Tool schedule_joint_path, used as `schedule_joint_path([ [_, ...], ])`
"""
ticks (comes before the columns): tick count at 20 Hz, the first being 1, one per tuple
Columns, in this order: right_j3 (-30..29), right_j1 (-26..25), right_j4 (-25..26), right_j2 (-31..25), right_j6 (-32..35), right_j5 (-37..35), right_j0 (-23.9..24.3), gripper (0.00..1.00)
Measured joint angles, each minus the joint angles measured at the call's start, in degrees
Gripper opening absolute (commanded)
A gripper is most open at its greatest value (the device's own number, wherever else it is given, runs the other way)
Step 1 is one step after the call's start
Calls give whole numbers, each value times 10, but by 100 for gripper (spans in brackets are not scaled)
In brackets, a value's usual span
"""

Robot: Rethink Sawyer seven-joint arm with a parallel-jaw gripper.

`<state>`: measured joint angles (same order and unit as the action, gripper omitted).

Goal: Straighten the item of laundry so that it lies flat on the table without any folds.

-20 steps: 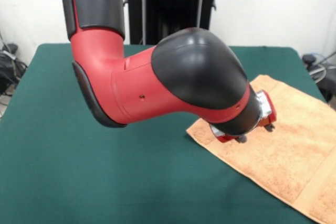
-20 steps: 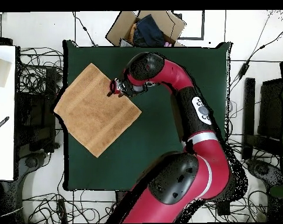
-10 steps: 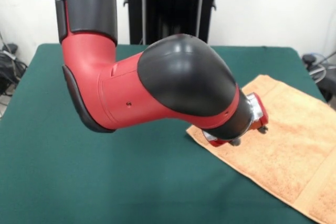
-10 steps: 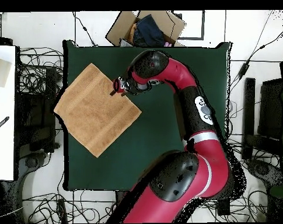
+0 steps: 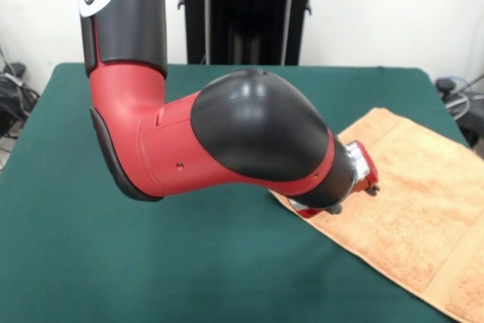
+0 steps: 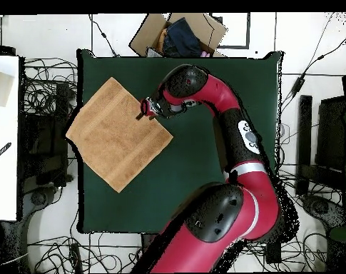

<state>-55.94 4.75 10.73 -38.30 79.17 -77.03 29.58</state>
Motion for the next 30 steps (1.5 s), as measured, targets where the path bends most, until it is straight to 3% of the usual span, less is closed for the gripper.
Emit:
schedule_joint_path([
  [30,85,-32,7,0,-14,-85,5,100],
])
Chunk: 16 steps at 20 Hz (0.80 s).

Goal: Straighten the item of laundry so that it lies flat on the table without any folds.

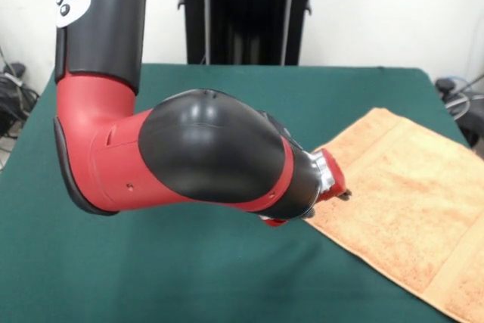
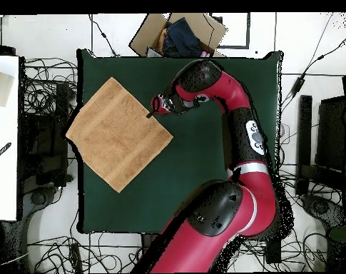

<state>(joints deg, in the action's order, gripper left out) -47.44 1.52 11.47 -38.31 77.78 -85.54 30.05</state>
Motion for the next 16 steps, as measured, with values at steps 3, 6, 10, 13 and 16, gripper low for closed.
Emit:
schedule_joint_path([
  [3,9,-1,1,0,0,-9,0,100],
  [6,21,-3,3,0,0,-19,0,100],
  [10,35,-8,5,0,-1,-30,1,100],
  [13,42,-10,6,0,-1,-35,2,100],
  [16,54,-14,7,0,-1,-42,2,100],
])
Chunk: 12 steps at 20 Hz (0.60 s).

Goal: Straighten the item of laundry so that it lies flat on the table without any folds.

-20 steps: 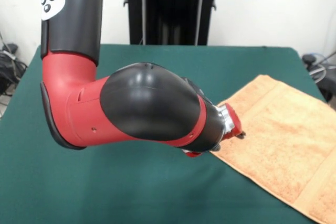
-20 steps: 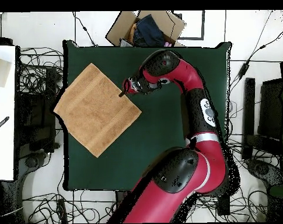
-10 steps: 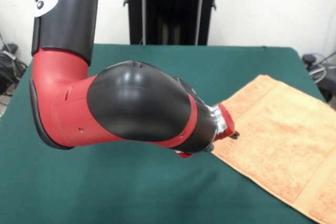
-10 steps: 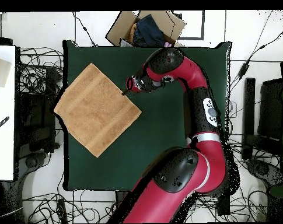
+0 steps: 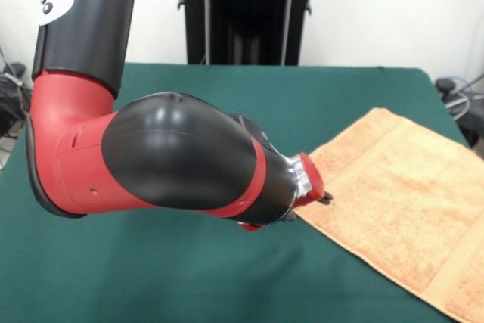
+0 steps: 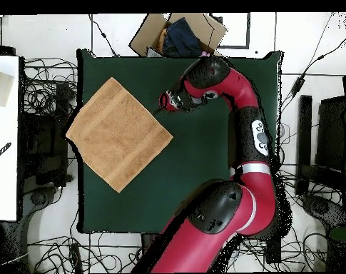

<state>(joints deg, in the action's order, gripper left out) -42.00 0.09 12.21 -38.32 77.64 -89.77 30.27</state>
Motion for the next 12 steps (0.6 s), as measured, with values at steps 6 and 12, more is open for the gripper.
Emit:
schedule_joint_path([
  [6,20,-4,10,0,-6,-21,2,100],
  [12,20,-4,12,0,-24,-26,13,100],
])
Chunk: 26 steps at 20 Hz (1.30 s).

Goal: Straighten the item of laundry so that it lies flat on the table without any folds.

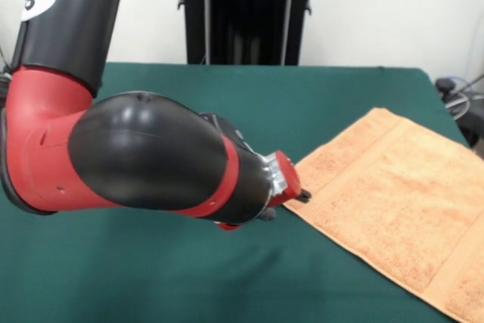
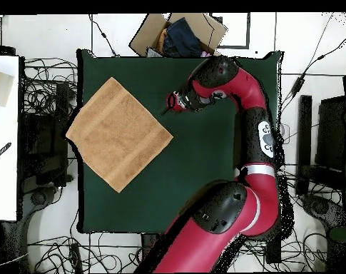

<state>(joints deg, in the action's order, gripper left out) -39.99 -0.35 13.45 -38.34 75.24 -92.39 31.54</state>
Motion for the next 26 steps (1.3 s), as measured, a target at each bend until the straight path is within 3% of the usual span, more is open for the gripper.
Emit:
schedule_joint_path([
  [10,-20,14,3,0,-15,0,27,100],
  [26,-31,2,8,0,-20,0,19,100],
])
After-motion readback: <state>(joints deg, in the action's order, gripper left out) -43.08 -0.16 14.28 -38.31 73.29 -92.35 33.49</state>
